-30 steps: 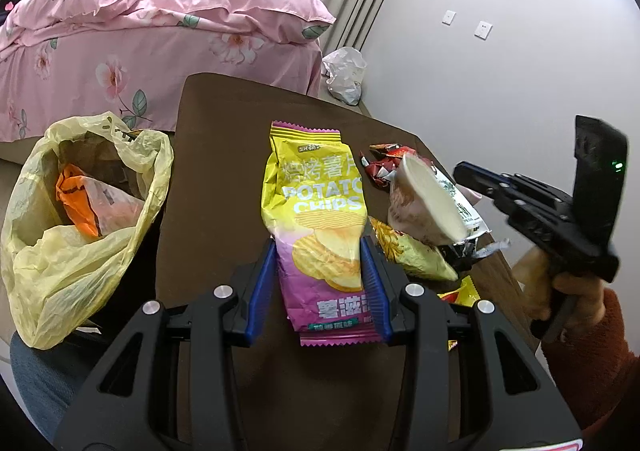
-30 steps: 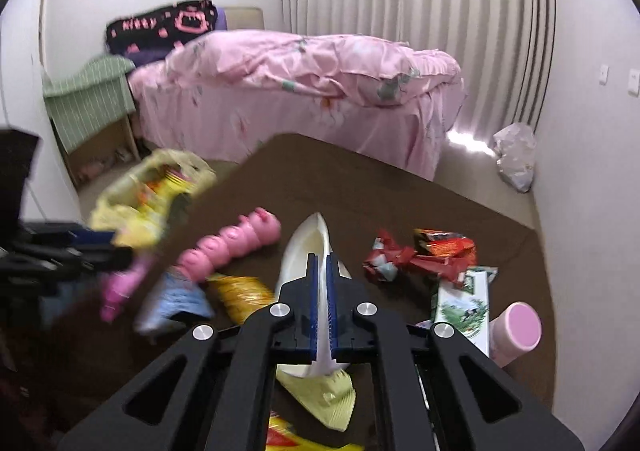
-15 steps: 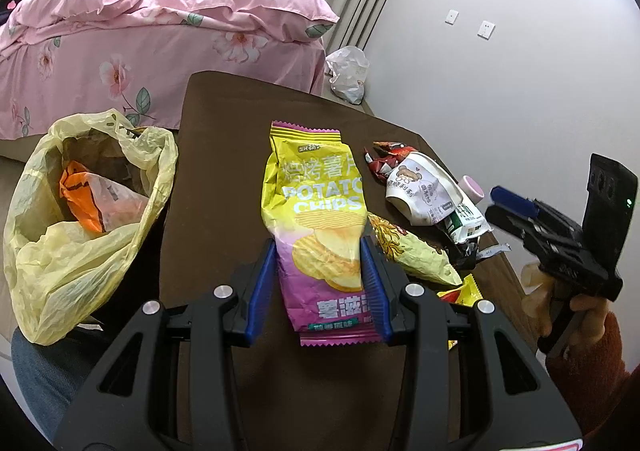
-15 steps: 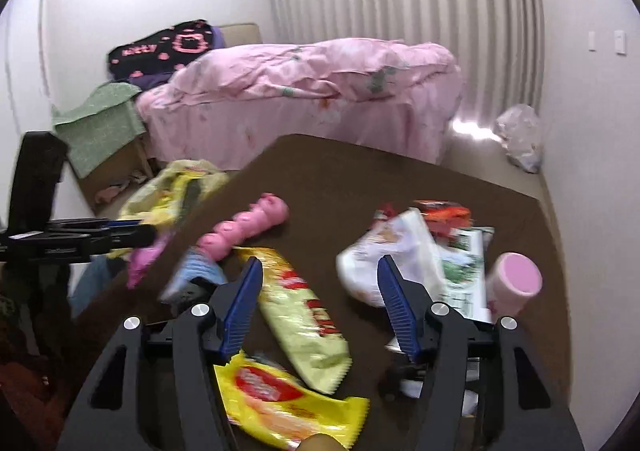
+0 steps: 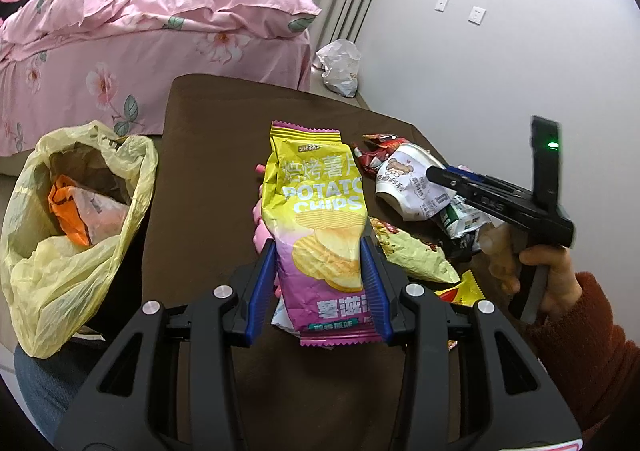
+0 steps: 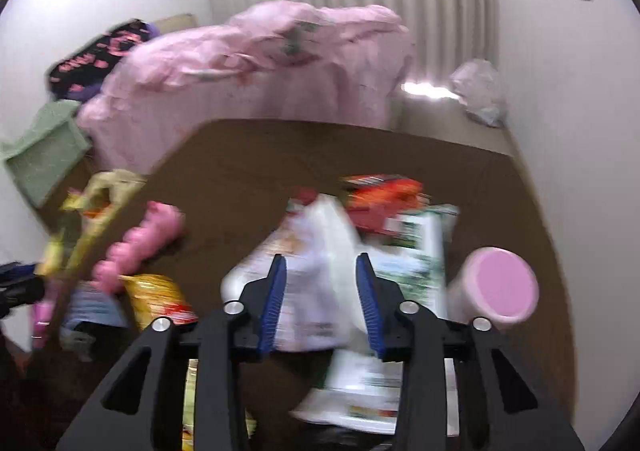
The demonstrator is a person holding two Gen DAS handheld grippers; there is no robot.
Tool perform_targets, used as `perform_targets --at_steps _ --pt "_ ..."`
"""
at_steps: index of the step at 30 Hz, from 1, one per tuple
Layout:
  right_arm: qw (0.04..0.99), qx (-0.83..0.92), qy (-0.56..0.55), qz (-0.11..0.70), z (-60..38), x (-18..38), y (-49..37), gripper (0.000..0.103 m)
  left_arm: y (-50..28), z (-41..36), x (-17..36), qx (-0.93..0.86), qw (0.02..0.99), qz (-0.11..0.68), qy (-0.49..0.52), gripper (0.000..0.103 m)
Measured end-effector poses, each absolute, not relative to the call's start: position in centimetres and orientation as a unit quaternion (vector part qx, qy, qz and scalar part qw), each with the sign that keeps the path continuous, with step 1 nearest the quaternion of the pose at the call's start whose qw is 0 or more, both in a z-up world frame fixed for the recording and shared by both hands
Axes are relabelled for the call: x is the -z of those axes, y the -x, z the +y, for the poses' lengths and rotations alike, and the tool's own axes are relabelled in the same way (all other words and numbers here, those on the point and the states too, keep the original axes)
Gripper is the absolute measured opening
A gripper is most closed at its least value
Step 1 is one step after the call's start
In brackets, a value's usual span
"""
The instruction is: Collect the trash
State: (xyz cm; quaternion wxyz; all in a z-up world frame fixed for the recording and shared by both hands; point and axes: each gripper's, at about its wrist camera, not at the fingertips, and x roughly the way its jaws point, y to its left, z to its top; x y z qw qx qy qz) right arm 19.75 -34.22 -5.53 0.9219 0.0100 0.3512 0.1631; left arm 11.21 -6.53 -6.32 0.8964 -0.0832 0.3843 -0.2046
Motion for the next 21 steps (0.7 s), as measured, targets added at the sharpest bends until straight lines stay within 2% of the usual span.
perform_targets --at_steps 2,9,13,15,21 --pt "0.922 -0.189 0.014 0.339 -32.3 4.8 -18.6 0.025 -11.4 -6.3 6.6 0.201 0.895 0.389 0.089 0.039" --pt "0.913 -0.23 0.054 0.334 -28.6 4.5 -16.5 0.025 -11.3 -6.0 6.9 0.205 0.892 0.391 0.097 0.039" --pt "0.931 -0.205 0.066 0.296 -28.9 3.4 -15.1 0.026 -11.3 -5.8 6.7 0.204 0.893 0.388 0.101 0.039" --pt "0.94 -0.18 0.054 0.286 -29.9 2.8 -14.7 0.046 -11.3 -5.7 6.7 0.203 0.894 0.386 0.104 0.039" --pt "0.941 -0.113 0.004 0.32 -33.3 4.4 -15.9 0.047 -11.2 -5.5 6.8 0.205 0.892 0.388 0.108 0.039"
